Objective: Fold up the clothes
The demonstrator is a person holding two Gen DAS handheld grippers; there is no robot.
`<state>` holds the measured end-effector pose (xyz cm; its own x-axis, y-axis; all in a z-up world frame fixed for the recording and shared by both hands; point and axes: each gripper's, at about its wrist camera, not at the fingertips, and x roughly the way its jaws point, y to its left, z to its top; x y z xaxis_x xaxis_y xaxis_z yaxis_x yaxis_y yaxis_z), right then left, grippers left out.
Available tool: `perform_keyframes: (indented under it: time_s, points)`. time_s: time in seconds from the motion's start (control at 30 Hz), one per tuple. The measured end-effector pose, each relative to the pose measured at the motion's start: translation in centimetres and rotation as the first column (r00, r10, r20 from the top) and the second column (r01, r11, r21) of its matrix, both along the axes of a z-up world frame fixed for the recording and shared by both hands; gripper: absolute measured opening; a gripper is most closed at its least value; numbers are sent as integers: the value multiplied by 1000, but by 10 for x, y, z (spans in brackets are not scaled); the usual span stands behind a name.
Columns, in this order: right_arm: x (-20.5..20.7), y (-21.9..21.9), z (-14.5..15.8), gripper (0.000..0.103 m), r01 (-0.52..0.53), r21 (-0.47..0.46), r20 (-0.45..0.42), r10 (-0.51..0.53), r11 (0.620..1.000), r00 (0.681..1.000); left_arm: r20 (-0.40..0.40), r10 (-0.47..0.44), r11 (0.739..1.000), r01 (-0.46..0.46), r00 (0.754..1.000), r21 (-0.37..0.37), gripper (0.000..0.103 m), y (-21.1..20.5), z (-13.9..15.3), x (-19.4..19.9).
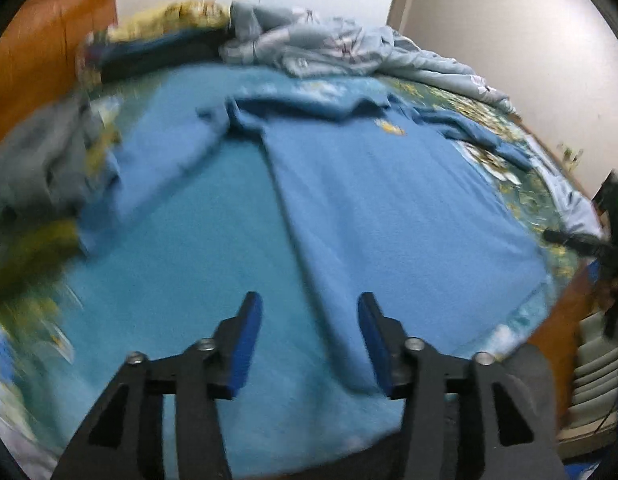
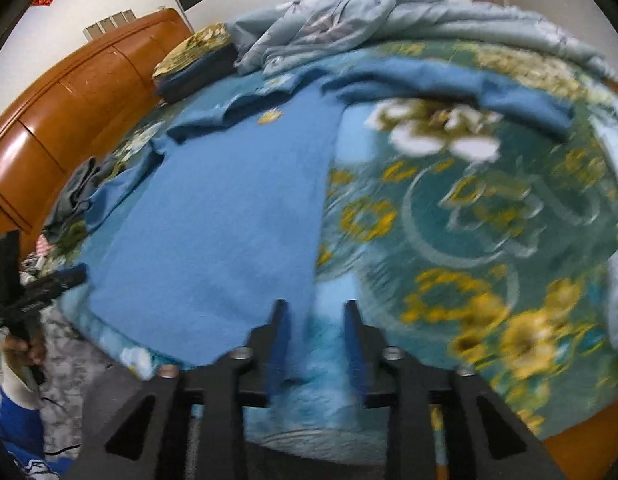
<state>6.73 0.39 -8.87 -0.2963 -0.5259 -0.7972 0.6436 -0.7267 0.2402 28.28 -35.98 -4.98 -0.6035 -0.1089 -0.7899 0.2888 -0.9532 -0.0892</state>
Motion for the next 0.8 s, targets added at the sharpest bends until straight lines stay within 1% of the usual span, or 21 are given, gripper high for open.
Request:
perform_keyframes:
  time_s: [0.03, 0.1, 0.17, 0.2, 0.23, 0.3, 0.4, 0.47, 0.53, 0.6, 0.73, 0.8]
  points:
    - [-8, -1, 6, 39, 10, 15, -27, -9, 1000, 1000, -1, -3, 999, 3, 1000, -32, 58, -8, 7, -9]
    - [-28, -13, 17, 39, 17, 26, -50, -16, 1000, 999, 1, -4, 998, 4, 1000, -66, 59, -20, 16, -37]
    - [-50, -36, 30, 39, 6, 6, -63, -5, 1000, 998, 4, -10, 997, 10, 1000, -72, 59, -27, 18, -75]
    - [-61, -51, 35, 39, -11, -5, -70, 10, 1000, 998, 16, -14, 998, 15, 1000, -55, 59, -33, 16, -98]
    - [-71, -67, 39, 39, -27, -12, -72, 26, 1000, 997, 26, -18, 999, 19, 1000, -26, 59, -40, 13, -118]
    - [-92, -97, 42, 39, -53, -37, -53, 50, 998, 997, 30, -28, 996, 26, 999, 84, 59, -54, 4, -152]
    - [-126, -141, 44, 39, -65, -95, -5, 65, 993, 998, 24, -17, 972, 11, 1000, 233, 59, -66, -9, -197]
    - [-149, -168, 40, 39, -42, -130, 42, 48, 991, 998, 31, 17, 954, -26, 999, 299, 59, -74, -18, -218]
    - [-172, -192, 32, 39, -24, -151, 91, 38, 988, 995, 57, 55, 938, -71, 997, 338, 59, -80, -28, -237]
    - [-188, -212, 21, 39, -12, -154, 127, 32, 988, 991, 70, 60, 925, -81, 996, 370, 59, -83, -34, -252]
    - [-216, -241, 2, 39, 8, -109, 165, 10, 994, 986, 101, 57, 889, -96, 993, 447, 58, -91, -51, -278]
    - [-227, -247, -8, 39, 24, -104, 203, -3, 994, 979, 88, 57, 875, -92, 995, 475, 58, -94, -56, -287]
